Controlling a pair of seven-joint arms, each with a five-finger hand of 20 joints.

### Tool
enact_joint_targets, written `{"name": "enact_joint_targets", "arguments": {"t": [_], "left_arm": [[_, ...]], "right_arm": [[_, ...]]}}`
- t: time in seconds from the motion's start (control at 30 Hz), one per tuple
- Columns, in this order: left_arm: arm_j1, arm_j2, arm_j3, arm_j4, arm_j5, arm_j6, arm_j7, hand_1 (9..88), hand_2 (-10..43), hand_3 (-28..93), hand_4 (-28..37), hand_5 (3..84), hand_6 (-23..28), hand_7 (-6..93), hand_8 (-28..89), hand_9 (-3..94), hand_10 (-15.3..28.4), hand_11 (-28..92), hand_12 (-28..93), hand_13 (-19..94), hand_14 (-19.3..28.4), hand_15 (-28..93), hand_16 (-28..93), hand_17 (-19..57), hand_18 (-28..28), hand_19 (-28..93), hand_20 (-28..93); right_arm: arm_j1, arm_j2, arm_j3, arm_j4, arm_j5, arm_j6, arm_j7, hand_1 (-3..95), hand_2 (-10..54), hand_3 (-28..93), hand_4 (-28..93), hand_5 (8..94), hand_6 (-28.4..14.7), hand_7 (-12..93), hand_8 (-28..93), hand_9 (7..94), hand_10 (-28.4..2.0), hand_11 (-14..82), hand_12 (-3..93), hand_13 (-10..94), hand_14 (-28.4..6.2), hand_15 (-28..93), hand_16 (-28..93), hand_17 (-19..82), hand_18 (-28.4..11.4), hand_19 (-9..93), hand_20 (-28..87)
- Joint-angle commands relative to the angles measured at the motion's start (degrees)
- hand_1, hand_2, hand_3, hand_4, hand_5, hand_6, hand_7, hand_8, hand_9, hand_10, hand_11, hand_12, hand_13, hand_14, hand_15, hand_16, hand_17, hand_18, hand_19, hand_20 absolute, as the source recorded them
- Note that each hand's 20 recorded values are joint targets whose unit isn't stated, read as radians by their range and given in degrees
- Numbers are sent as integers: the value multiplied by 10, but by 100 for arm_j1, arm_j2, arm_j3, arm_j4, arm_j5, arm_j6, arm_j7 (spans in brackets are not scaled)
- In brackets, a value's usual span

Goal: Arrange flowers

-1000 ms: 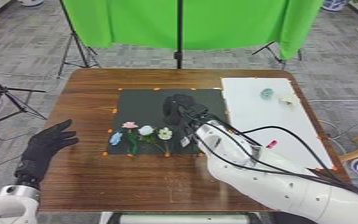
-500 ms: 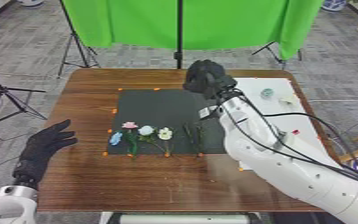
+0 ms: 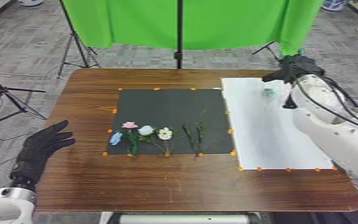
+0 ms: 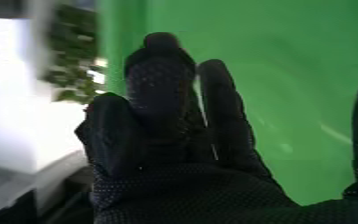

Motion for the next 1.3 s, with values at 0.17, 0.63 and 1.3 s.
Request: {"name": "enact_joint_targets", "arguments": {"t": [0.17,0.63,1.3], "left_arm": [[135,-100,-31,-36,20,10,-39,239,136,617,-283,425,54,84,-55,443,151,216,133,387,200,295,-10,62,162,198,210],[126,-126,-15,-27,25,-2,-70,237,137,617,-283,424,52,86,-55,443,151,215,133,387,199,295,-10,62,162,200,210],[183,-114,-94,-54,19,-30,-127,238,138,615,-283,424,53,84,-55,443,151,215,133,387,200,296,-10,61,162,199,209]], "right_arm": [[-230,29,277,513,242,-615,213,164,-92,574,-92,437,-12,33,-60,625,-215,89,226,800,-105,586,336,525,-206,932,493],[-571,-326,267,935,498,-346,-57,280,-95,628,-112,440,-2,71,-70,661,-186,120,212,847,-56,578,338,560,-182,932,509],[-208,119,150,118,-257,2870,-283,609,-95,589,-188,801,19,214,43,913,-82,82,406,929,-5,602,357,650,-142,932,583]]}}
